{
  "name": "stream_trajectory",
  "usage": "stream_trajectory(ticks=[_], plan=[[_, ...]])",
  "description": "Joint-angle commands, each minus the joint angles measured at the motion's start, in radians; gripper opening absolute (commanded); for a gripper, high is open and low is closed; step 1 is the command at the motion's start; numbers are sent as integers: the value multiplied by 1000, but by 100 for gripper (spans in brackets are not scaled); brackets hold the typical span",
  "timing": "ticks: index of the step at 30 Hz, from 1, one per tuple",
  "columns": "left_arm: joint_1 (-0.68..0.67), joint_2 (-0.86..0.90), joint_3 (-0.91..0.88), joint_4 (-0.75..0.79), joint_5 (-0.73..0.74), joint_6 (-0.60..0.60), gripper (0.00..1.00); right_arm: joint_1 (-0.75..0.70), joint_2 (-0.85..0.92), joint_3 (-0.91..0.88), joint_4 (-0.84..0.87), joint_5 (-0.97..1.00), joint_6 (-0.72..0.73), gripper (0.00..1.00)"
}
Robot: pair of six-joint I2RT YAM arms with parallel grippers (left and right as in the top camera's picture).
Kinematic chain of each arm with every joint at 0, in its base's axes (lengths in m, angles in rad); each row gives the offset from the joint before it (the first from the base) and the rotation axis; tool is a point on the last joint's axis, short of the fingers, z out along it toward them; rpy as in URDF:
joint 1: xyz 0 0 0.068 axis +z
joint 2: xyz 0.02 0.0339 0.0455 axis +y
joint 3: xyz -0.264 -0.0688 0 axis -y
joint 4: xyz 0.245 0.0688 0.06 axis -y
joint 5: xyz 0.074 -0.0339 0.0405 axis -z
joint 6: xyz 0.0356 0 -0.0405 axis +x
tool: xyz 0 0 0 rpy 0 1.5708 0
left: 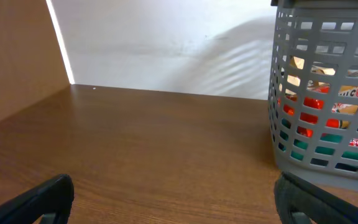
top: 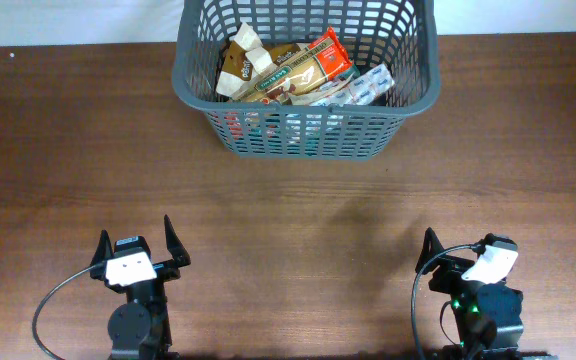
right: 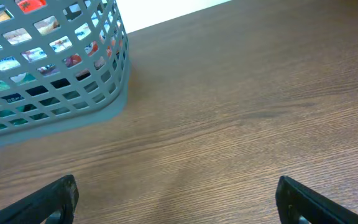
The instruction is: Pack container
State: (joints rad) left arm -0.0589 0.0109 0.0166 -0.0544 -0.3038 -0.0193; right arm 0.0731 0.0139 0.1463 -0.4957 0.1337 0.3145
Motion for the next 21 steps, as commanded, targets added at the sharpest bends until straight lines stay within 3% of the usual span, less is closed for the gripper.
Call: stream_trajectory(ticks=[1,16,19,21], plan=[[-4,-5,-8,1,-10,11,99,5,-10,-8,0,16,5,99],[-4,-5,-8,1,-10,11,99,5,-10,-8,6,17,5,99],[-4,-5,-8,1,-10,11,99,5,-10,-8,130,39,5,99],[-4,-5,-8,1,-10,11,99,5,-10,-8,307,39,5,99]])
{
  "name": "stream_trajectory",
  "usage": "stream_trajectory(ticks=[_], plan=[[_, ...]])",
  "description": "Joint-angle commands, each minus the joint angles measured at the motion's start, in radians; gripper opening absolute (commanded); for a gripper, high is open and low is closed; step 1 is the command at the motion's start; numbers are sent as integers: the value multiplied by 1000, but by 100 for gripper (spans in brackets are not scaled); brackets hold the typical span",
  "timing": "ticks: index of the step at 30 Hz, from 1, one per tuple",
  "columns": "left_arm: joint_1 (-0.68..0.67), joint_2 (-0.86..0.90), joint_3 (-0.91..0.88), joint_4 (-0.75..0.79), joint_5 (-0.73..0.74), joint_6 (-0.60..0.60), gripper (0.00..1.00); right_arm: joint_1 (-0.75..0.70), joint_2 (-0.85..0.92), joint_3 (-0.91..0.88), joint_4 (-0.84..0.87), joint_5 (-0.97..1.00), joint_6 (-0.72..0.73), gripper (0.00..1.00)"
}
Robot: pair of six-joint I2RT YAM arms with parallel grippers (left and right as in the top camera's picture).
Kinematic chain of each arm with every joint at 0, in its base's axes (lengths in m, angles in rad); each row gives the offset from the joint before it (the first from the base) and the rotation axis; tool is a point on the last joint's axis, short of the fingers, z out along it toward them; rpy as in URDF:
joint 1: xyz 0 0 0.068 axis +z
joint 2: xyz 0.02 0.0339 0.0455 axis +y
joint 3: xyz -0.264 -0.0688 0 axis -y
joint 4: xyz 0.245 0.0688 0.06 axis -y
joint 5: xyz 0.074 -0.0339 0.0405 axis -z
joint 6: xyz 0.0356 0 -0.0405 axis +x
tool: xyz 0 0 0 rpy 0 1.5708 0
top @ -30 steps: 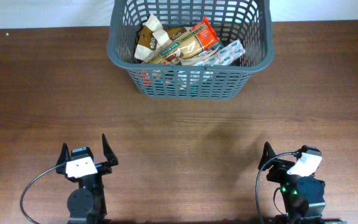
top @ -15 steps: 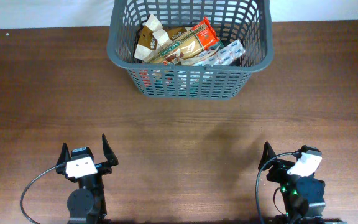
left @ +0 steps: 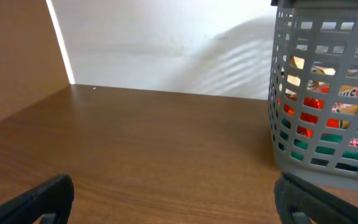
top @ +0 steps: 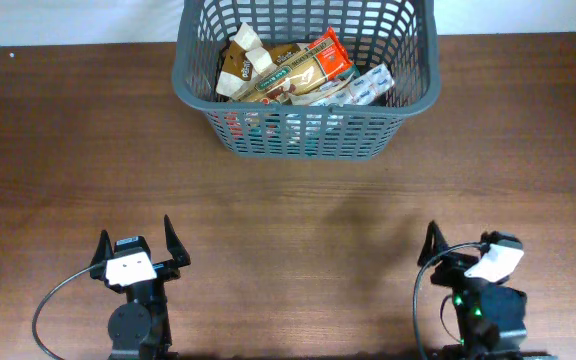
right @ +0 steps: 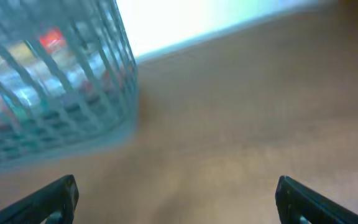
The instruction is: Pack container
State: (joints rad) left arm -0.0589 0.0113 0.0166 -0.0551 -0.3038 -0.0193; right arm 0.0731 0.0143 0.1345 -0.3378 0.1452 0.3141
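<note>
A grey plastic basket (top: pixel 408 95) stands at the far middle of the table, filled with several snack packets (top: pixel 298 72). It also shows at the right of the left wrist view as the basket (left: pixel 281 143) and, blurred, at the left of the right wrist view as the basket (right: pixel 55 134). My left gripper (top: pixel 135 245) rests low at the near left, open and holding nothing. My right gripper (top: pixel 465 247) sits at the near right, also open and holding nothing. Both are far from the basket.
The brown wooden table (top: pixel 298 200) runs between the grippers and the basket. A white wall (left: pixel 166 43) stands behind the table's far edge. A cable (top: pixel 48 305) loops beside the left arm's base.
My right gripper has shifted slightly; its wrist view is now blurred and tilted a little upward. The left gripper and the basket have not moved.
</note>
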Motion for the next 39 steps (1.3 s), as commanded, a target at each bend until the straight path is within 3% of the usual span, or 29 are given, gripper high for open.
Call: stream_trajectory(ticks=[1,4,9,17,24,39], plan=[[-4,-5,-8,2,-10,11,99,4,-11,3,238,28,5,99],[-4,-5,-8,2,-10,11,99,4,-11,-10,502,71,5,99],[-4,-5,-8,2,-10,11,99,5,-11,-98,623,76,6,99],[-4,-5,-8,2,-10,11,99,4,-11,-129,560,77,5,99],[-4,-5,-8,2,-10,11,99,4,-11,-129,290,76,6,99],[-4,-5,-8,2,-10,11,99,5,-11,-129,280,76,6,99]])
